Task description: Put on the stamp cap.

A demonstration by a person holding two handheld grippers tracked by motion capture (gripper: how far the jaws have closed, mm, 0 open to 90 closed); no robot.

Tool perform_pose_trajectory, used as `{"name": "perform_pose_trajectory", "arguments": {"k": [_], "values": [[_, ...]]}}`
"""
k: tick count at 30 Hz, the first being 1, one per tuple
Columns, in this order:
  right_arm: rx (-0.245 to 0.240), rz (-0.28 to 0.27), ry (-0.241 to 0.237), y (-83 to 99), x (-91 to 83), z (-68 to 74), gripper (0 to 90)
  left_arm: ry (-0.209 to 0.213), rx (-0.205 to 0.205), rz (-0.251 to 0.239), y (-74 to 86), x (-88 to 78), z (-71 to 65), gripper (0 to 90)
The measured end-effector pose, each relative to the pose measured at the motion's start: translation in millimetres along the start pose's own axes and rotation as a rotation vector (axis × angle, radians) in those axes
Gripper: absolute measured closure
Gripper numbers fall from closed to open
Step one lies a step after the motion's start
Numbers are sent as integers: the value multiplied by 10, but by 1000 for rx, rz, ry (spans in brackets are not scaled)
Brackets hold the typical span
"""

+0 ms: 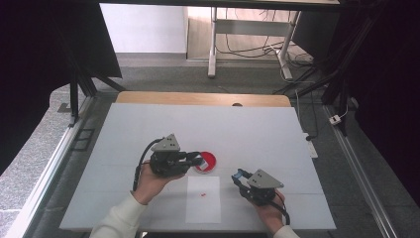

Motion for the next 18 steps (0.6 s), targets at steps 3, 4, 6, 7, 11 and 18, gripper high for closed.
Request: {"name": "perform_pose_trajectory", "arguments": {"k": [3, 4, 6, 7, 11, 18], "values": [[-6, -1, 0, -17, 35, 35, 633, 0, -2, -2, -1, 0, -2, 747], [-9, 1, 1, -22, 44, 46, 633, 0, -3, -3, -2, 0, -4, 747], [-14, 1, 3, -30, 61, 69, 633, 1, -4, -7, -5, 5, -12, 748], [-16, 0, 1, -35, 67, 79, 633, 1, -2, -7, -7, 7, -17, 747], [-19, -7, 6, -51, 86, 116, 633, 5, 0, -5, -10, 23, -25, 747], [-24, -12, 5, -80, 131, 172, 632, 4, 2, -11, -14, 25, -39, 747]]}}
Point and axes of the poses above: each handheld gripper's, and its own axes: x roughly forward along the jaws, y roughly out of its underside, z roughly to its left, the point moved 3 cm from there along x, roughly forward along the jaws, and after that the axes turned 6 degrees about -x, right-handed, at the moved point
